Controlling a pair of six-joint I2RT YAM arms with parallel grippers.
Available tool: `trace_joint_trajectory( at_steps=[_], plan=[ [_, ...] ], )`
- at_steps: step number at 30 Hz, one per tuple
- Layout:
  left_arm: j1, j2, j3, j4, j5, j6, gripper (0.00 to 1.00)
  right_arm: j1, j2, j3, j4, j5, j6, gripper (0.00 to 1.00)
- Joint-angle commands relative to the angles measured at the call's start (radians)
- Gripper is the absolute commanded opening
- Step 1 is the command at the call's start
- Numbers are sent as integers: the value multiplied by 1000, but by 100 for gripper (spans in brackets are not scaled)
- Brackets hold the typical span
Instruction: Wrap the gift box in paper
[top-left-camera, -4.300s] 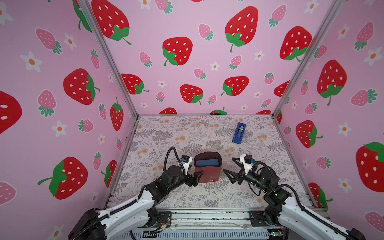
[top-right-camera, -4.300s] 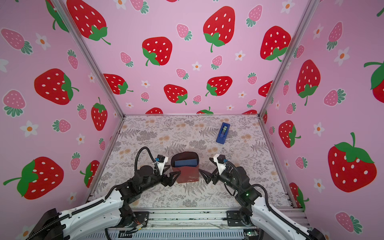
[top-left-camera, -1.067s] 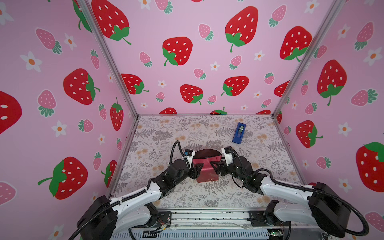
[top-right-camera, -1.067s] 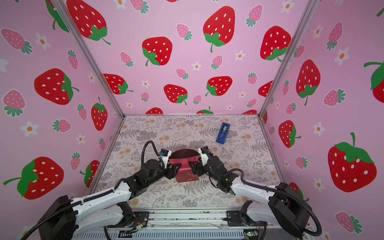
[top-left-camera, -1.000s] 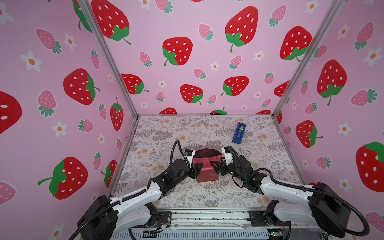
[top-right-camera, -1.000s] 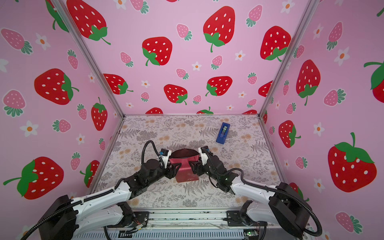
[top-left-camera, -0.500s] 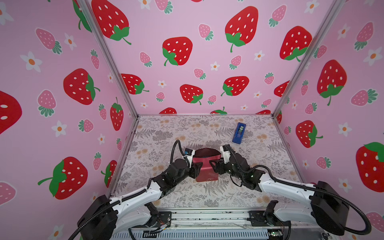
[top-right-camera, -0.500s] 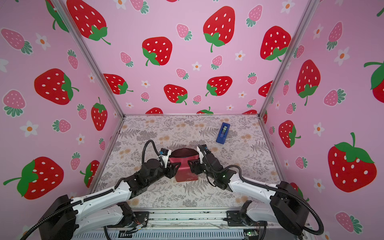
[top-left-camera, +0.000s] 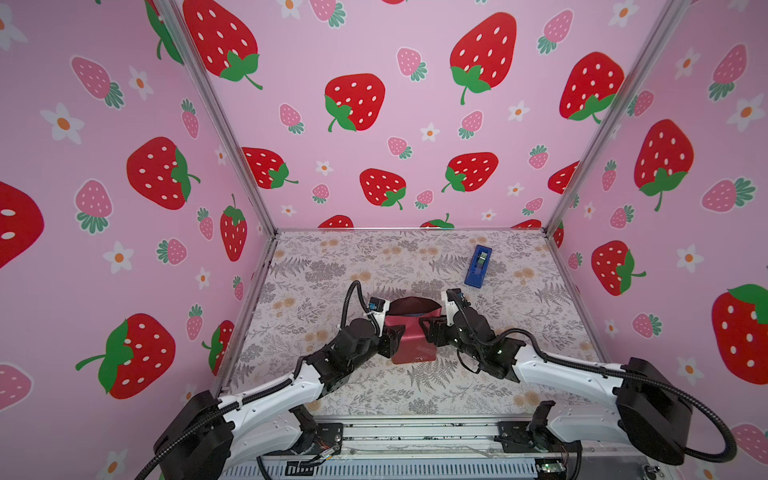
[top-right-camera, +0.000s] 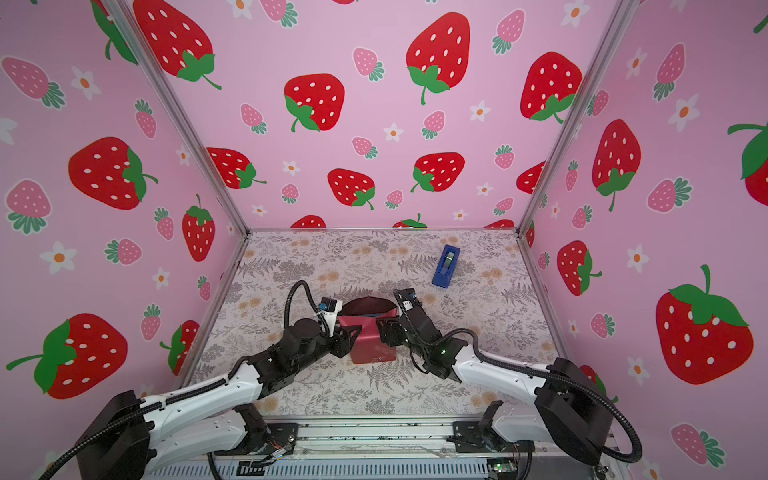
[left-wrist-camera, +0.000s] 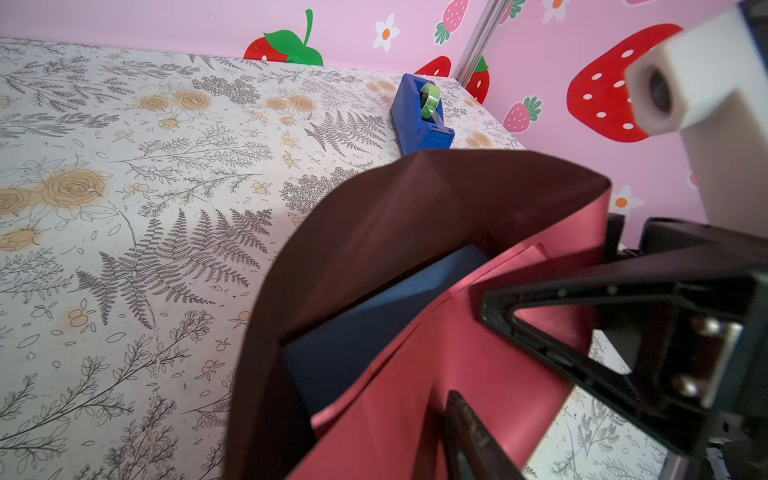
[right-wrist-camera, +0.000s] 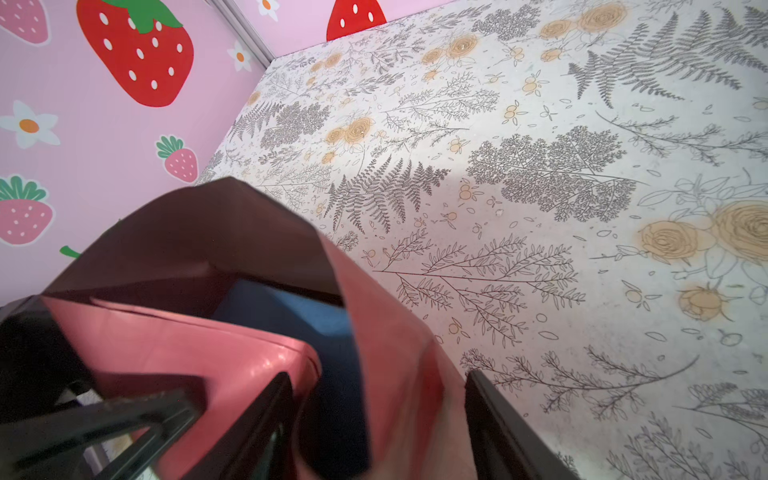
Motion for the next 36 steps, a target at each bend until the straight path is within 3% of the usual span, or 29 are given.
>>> trace_joint_trajectory(
  at_steps=[1, 9, 15, 25, 36],
  plan=[
    [1, -8, 3, -71, -50, -4, 57, 7, 28, 25, -24, 34, 13, 65],
    [-5, -24, 103, -207, -119, -59, 53, 8, 28, -23, -4, 29, 34, 48],
    [-14, 34, 134, -207, -151, -108, 42, 7, 40, -13, -11, 13, 28, 45],
    [-59, 110, 147, -200, -210, -116, 35, 10, 41, -17, -12, 14, 34, 39],
    [-107, 156, 186, -234, -280, -116, 11, 38, 58, 12, -37, 47, 40, 9]
  ],
)
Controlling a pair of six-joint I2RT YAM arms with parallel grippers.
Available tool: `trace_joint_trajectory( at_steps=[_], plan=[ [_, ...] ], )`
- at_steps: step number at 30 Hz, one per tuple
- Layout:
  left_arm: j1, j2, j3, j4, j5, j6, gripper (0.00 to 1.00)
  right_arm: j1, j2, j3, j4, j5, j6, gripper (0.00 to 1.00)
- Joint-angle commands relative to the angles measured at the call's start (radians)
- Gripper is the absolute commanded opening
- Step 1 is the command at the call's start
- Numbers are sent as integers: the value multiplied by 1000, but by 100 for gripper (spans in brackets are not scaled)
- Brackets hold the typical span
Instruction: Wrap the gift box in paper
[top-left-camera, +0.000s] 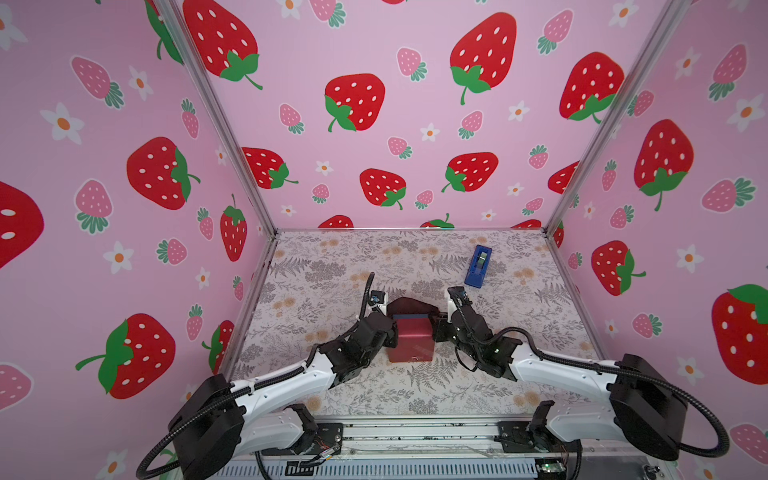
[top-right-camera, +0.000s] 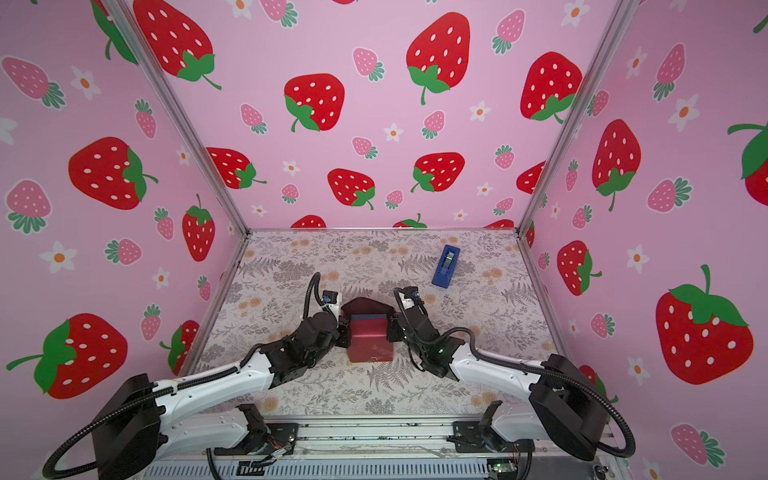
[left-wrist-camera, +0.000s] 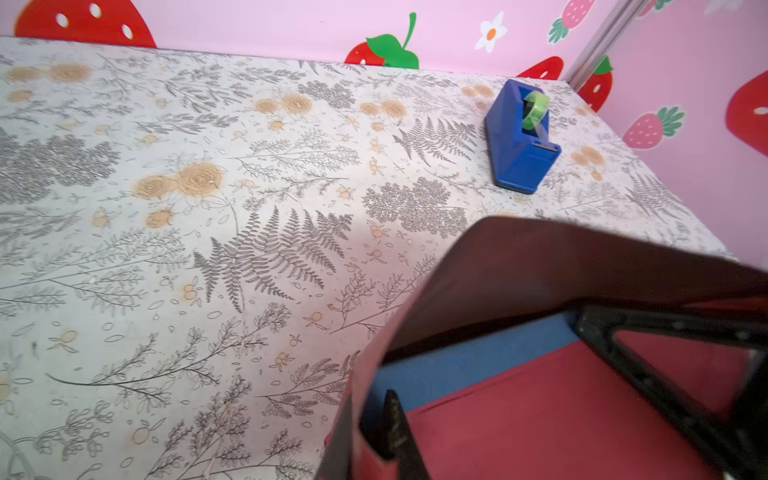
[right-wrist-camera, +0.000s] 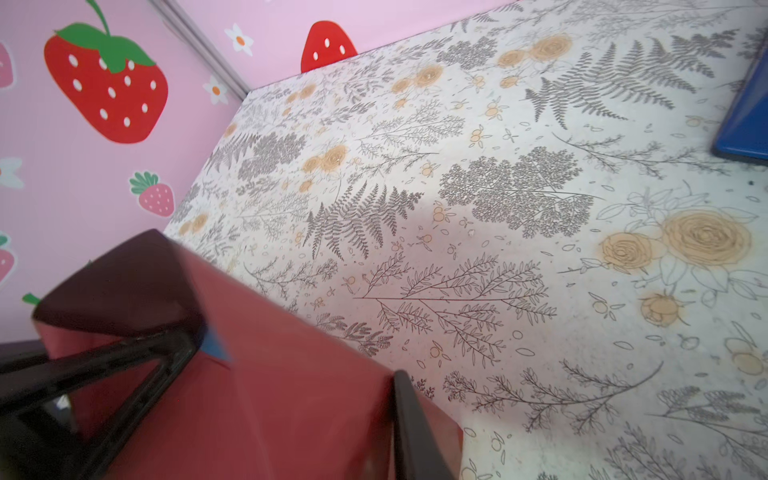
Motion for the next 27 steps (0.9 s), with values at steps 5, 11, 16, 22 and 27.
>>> trace_joint_trajectory(
  at_steps=[5, 11, 16, 22, 27],
  plan=[
    [-40, 52, 78, -90, 7, 2, 3, 38, 50, 57, -124, -3, 3, 0],
    [-41, 88, 181, -141, -31, 51, 0, 38, 50, 139, -181, 60, -37, 0],
    [-40, 132, 268, -162, -69, 104, 0, 38, 62, 225, -226, 129, -100, 0],
    [-30, 198, 323, -155, -80, 134, 0, 36, 96, 274, -241, 181, -140, 0],
    [-19, 244, 320, -152, -66, 114, 0, 36, 116, 252, -229, 192, -138, 0]
  ],
)
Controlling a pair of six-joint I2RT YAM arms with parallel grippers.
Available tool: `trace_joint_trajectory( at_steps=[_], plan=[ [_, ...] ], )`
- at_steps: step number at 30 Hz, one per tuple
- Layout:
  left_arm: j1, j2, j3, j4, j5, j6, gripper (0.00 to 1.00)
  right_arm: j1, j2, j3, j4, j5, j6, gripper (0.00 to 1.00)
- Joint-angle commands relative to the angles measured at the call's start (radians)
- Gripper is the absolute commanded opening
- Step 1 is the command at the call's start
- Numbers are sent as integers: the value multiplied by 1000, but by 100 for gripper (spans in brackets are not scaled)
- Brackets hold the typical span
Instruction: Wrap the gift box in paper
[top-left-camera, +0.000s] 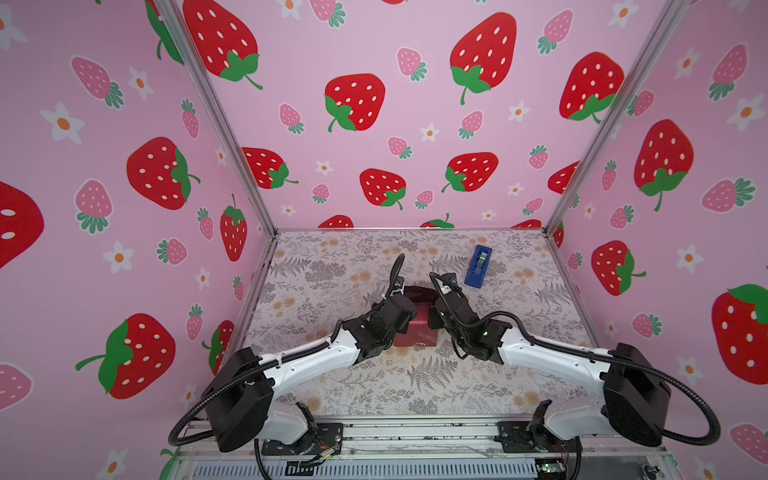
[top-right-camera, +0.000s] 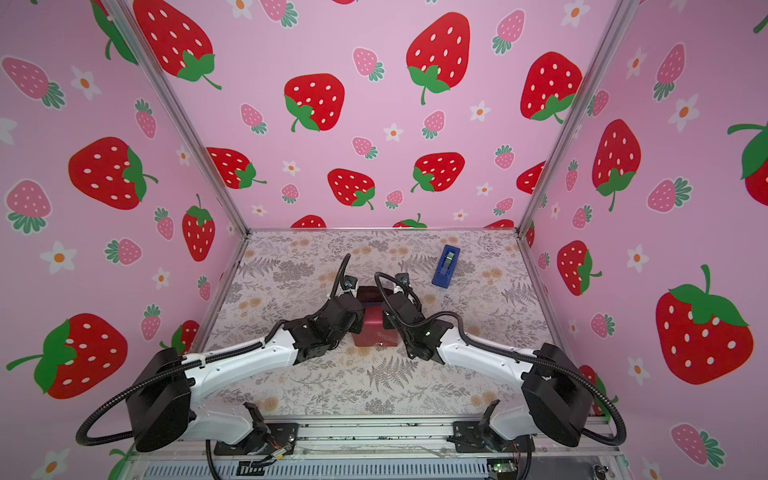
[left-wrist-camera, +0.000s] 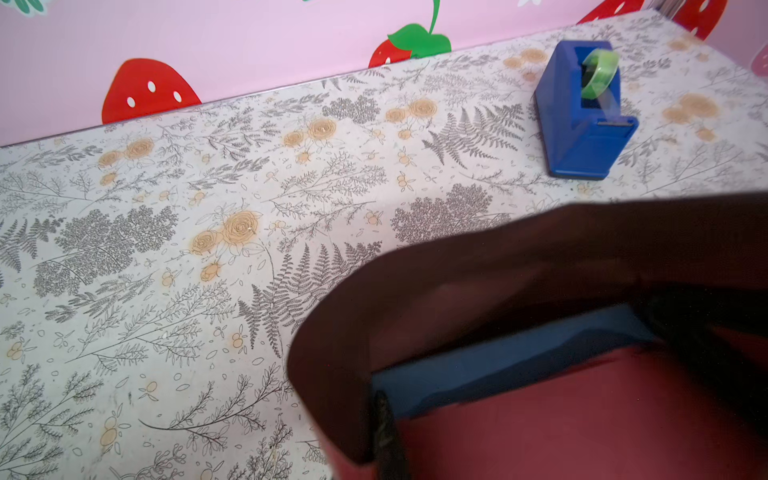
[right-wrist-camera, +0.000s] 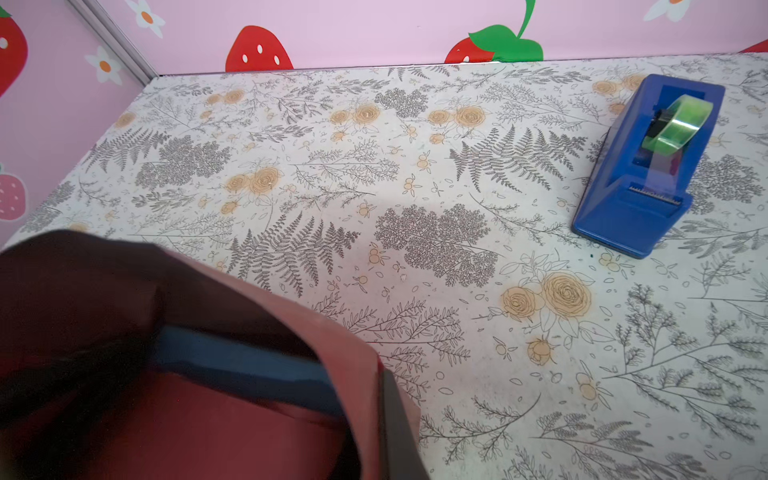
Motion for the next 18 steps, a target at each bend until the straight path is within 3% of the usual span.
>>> trace_joint_trajectory(
  at_steps=[1, 9, 13, 16, 18],
  plan=[
    [-7, 16, 27, 50, 51, -11, 0, 21, 17, -1, 41, -20, 4, 0],
    [-6, 30, -45, 99, 66, -53, 0, 20, 9, -58, 54, -24, 45, 0],
    [-7, 30, -52, 101, 65, -60, 0, 19, -59, -8, -3, -24, 25, 34],
    [-7, 30, -50, 96, 64, -58, 0, 19, -112, 53, -75, -25, 21, 44],
    [-6, 28, -51, 92, 64, -59, 0, 19, -141, 101, -125, -30, 34, 44]
  ],
)
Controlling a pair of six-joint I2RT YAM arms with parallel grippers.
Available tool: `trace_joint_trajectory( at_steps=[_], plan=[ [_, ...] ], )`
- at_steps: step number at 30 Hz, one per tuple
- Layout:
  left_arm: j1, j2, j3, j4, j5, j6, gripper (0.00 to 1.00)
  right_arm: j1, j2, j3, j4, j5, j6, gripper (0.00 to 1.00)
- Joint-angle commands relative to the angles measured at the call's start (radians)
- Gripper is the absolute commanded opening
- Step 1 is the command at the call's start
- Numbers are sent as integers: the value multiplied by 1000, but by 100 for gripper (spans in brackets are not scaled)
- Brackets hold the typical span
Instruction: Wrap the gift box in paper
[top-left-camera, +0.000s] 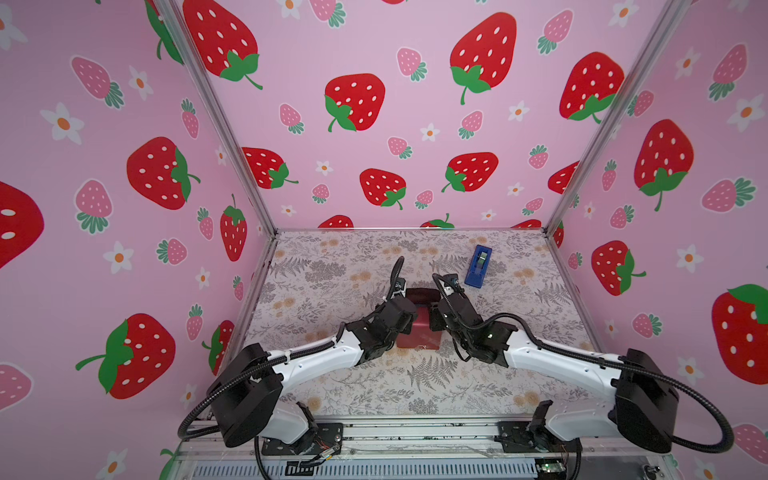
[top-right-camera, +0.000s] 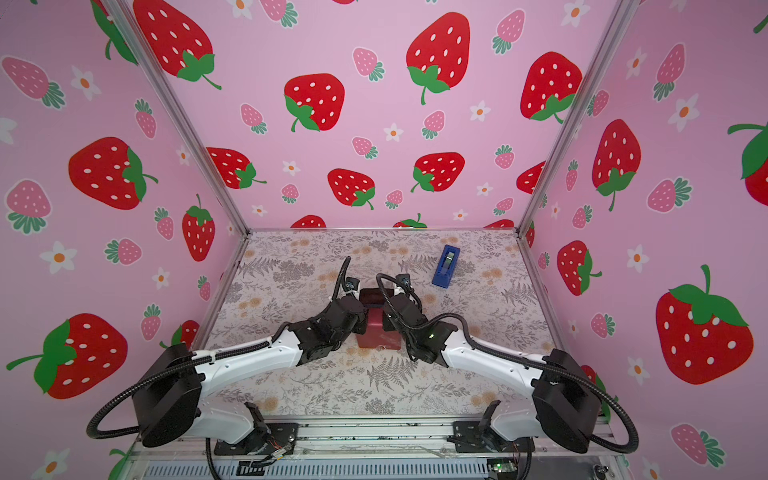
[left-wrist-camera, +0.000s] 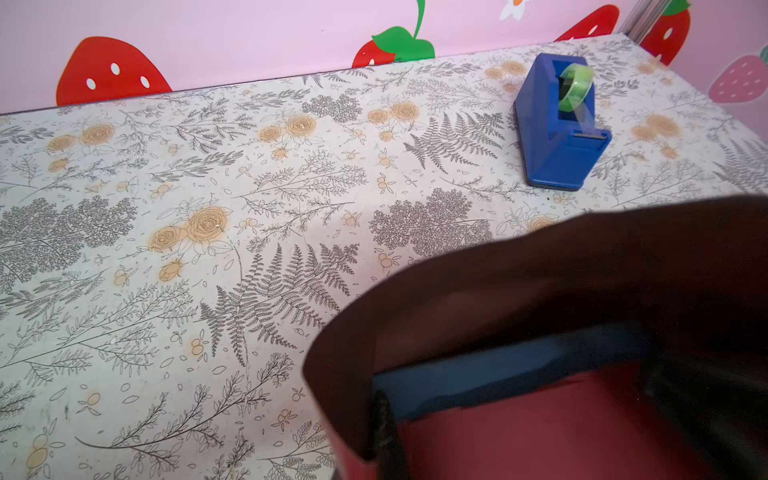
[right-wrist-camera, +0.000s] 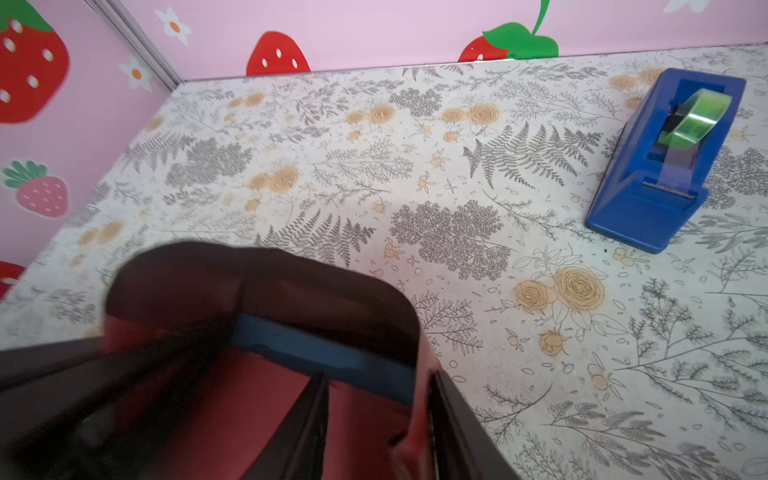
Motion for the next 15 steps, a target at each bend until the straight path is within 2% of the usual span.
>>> trace_joint_trajectory(
  at_steps=[1, 4, 8, 12, 15],
  plan=[
    [-6, 9, -16, -16, 27, -23, 0, 7, -68, 93, -84, -22, 30, 44],
    [-4, 11, -17, -18, 27, -27, 0, 7, -92, 119, -91, -116, 60, 42],
    [-4, 15, -20, -20, 28, -38, 0, 11, -75, 96, -56, -221, 110, 30],
    [-6, 16, -18, -20, 28, -41, 0, 32, -9, 74, -22, -228, 132, 16],
    [-4, 10, -18, -26, 26, -45, 0, 38, 46, 68, -19, -219, 132, 10]
  ],
)
